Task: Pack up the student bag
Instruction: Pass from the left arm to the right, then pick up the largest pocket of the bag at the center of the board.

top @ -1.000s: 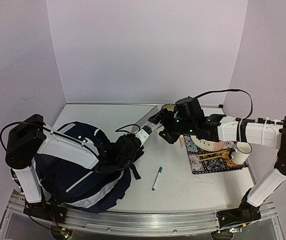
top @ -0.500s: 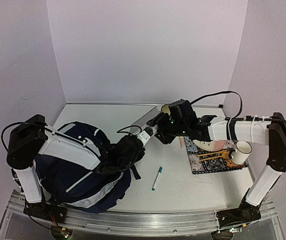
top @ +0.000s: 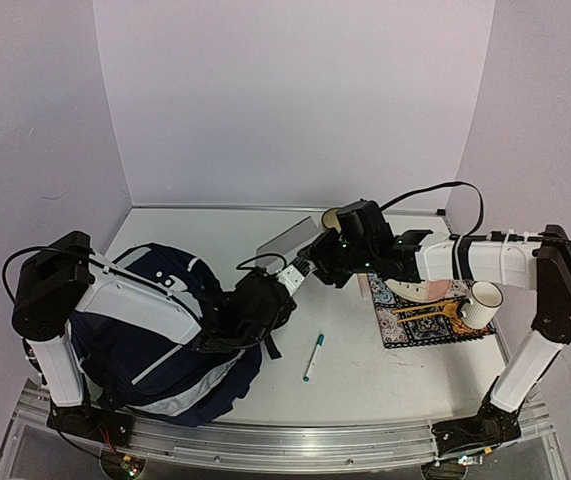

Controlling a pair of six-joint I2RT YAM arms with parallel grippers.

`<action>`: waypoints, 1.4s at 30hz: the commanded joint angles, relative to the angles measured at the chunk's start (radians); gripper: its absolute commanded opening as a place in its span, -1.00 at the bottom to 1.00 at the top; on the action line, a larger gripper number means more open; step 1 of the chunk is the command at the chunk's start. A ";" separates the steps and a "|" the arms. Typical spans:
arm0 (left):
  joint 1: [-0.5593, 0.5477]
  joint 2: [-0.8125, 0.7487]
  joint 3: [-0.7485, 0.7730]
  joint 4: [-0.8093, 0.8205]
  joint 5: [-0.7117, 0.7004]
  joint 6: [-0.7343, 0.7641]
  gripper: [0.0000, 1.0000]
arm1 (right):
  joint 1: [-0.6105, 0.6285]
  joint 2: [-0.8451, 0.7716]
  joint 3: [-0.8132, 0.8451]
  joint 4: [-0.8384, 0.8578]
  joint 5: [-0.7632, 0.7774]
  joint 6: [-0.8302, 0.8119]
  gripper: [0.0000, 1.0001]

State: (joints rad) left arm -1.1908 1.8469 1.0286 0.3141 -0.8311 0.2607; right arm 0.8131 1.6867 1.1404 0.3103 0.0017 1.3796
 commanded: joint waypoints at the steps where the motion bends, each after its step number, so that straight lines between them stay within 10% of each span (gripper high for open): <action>1: -0.005 -0.097 0.046 -0.006 -0.053 -0.020 0.54 | -0.019 -0.067 0.027 0.036 0.015 -0.068 -0.40; 8: -0.005 -0.204 0.119 -0.372 0.031 -0.191 0.93 | -0.055 -0.101 0.002 0.087 -0.018 -0.146 -0.41; 24: -0.006 -0.307 0.238 -1.187 0.556 -0.595 0.71 | -0.083 -0.135 -0.056 0.124 -0.028 -0.190 -0.43; 42: -0.006 -0.353 0.177 -1.289 0.819 -0.737 0.21 | -0.083 -0.138 -0.116 0.174 -0.046 -0.159 -0.46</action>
State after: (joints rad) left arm -1.1923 1.4730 1.2140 -0.9524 -0.0635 -0.4603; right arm 0.7307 1.5963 1.0372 0.4017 -0.0336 1.2204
